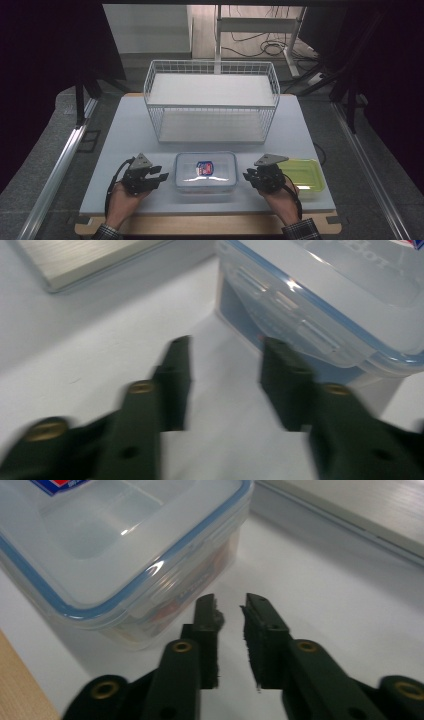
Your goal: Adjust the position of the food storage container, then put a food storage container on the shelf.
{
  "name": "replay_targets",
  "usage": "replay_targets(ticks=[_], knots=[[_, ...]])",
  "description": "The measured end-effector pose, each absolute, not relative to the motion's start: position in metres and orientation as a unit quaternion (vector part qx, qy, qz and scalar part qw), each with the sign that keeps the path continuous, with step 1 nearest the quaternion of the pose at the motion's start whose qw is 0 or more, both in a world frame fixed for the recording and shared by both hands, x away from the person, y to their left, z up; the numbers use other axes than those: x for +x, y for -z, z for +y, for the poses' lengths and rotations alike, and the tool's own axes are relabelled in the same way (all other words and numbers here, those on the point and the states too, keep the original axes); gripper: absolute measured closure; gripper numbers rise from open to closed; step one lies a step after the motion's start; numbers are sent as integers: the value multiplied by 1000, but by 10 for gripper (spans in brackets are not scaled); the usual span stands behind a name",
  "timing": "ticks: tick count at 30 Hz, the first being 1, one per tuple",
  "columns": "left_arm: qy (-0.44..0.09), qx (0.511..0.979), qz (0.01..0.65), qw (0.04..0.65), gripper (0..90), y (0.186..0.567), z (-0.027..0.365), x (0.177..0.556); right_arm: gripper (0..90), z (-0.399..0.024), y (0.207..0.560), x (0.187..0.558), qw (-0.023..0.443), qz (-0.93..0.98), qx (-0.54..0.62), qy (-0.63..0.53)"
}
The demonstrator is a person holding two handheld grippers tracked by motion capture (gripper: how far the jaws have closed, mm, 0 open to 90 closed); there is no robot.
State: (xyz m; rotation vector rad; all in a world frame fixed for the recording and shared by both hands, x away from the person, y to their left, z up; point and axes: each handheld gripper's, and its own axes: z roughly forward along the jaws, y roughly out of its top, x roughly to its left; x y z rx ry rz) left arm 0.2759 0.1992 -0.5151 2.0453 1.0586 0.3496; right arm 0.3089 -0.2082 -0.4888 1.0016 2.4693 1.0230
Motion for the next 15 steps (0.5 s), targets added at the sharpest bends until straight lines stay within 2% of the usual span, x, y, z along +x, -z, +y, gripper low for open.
replay_targets(ticks=[1,2,4,10,12,13,15], knots=[[-140,806,418,396,455,515,200,276,661,-209,488,309,147,855,347,-357],[-140,804,419,398,344,515,202,276,599,-210,486,309,152,852,347,-361],[-139,802,418,403,315,515,203,276,579,-210,485,310,154,852,347,-361],[-131,794,414,426,125,515,209,276,394,-213,483,313,151,849,347,-368],[-130,793,412,429,98,513,210,275,336,-213,482,313,147,845,346,-379],[-126,795,406,432,62,513,210,275,283,-213,481,315,129,838,354,-395],[-125,800,393,435,60,513,210,274,270,-213,480,315,112,832,360,-407]])
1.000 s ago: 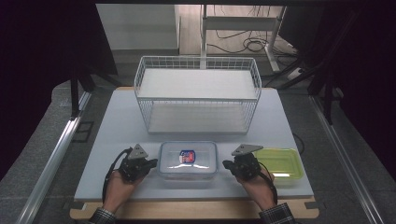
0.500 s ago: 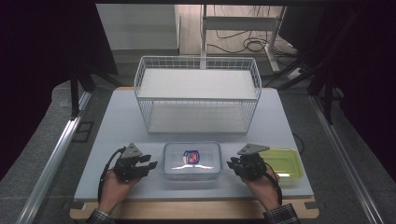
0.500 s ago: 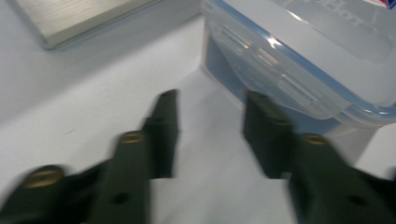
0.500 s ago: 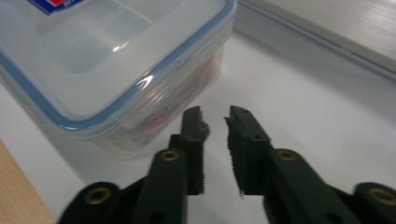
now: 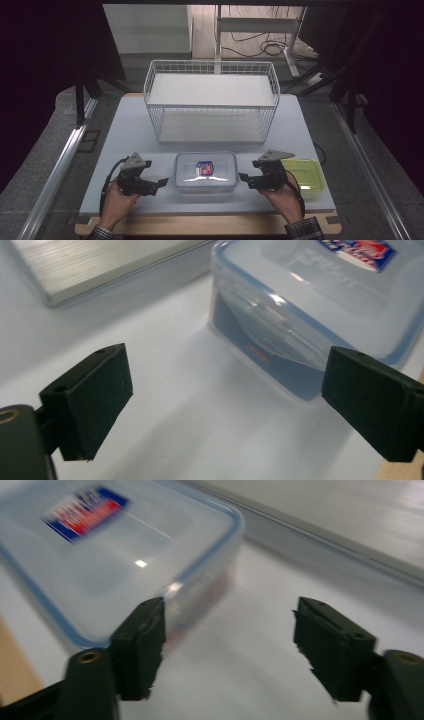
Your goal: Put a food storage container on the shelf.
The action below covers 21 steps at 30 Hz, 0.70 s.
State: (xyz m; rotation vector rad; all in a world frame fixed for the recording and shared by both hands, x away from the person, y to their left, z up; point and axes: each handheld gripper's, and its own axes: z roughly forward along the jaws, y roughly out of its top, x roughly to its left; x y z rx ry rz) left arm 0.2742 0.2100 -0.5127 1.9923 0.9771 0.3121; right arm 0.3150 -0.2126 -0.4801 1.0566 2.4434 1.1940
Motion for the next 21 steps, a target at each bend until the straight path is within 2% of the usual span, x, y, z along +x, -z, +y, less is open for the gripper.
replay_targets(ticks=[1,3,8,14,18,21], knots=[[-127,802,389,436,50,513,209,274,249,-212,480,315,101,830,362,-413],[-124,800,387,442,37,510,207,274,217,-210,480,315,110,833,356,-408],[-111,798,391,444,51,495,199,276,219,-207,475,316,118,833,346,-415],[-75,801,386,452,25,489,186,283,219,-200,470,321,80,833,355,-416],[-60,809,378,446,28,489,173,290,166,-194,471,327,40,833,366,-413],[-49,817,376,435,28,491,163,297,155,-186,474,330,31,840,361,-405]])
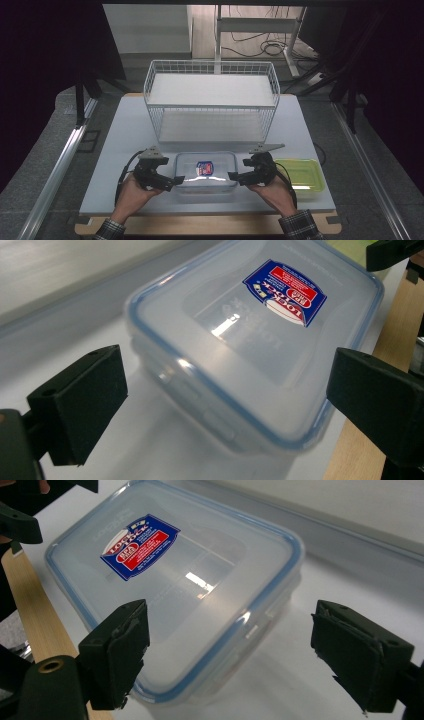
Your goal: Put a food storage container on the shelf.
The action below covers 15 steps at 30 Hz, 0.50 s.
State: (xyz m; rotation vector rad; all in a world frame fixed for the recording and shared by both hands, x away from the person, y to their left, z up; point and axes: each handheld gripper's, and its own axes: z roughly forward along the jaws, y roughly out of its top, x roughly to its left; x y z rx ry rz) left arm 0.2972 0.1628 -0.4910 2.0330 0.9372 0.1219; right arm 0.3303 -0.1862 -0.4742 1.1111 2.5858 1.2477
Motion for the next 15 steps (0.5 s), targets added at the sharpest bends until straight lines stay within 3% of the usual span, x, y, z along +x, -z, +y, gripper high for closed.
replay_targets(ticks=[4,5,11,15], knots=[[-12,811,390,436,7,499,159,308,126,-176,480,337,13,843,357,-402],[-3,808,392,440,2,500,159,310,83,-172,484,339,5,846,358,-394],[55,803,401,438,0,514,157,318,73,-171,491,347,-46,835,378,-398],[62,805,404,431,3,513,157,317,67,-170,495,349,-72,829,386,-397]])
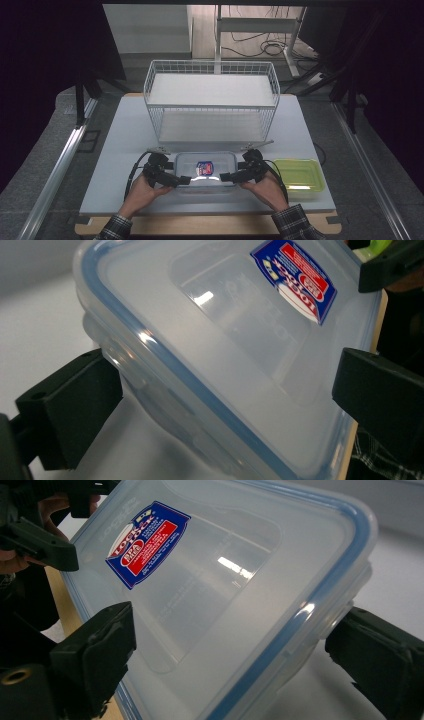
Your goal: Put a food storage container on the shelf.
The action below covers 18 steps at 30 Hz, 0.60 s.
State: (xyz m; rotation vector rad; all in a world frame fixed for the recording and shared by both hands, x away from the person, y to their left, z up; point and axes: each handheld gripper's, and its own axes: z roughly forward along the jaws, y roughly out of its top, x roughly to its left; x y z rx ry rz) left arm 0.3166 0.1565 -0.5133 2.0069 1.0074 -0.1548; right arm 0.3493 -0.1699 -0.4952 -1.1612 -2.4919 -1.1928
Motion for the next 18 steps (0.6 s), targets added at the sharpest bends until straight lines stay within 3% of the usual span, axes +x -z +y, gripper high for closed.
replay_targets(ticks=[3,8,14,18], knots=[[73,802,409,429,23,513,159,315,78,-171,496,349,88,-830,-390,389],[78,798,410,434,154,509,167,307,198,-181,490,341,94,-833,-381,390],[80,794,406,445,243,508,174,294,280,-187,489,331,96,-831,-378,396],[94,773,413,472,394,508,185,290,408,-197,486,327,99,-814,-387,422]])
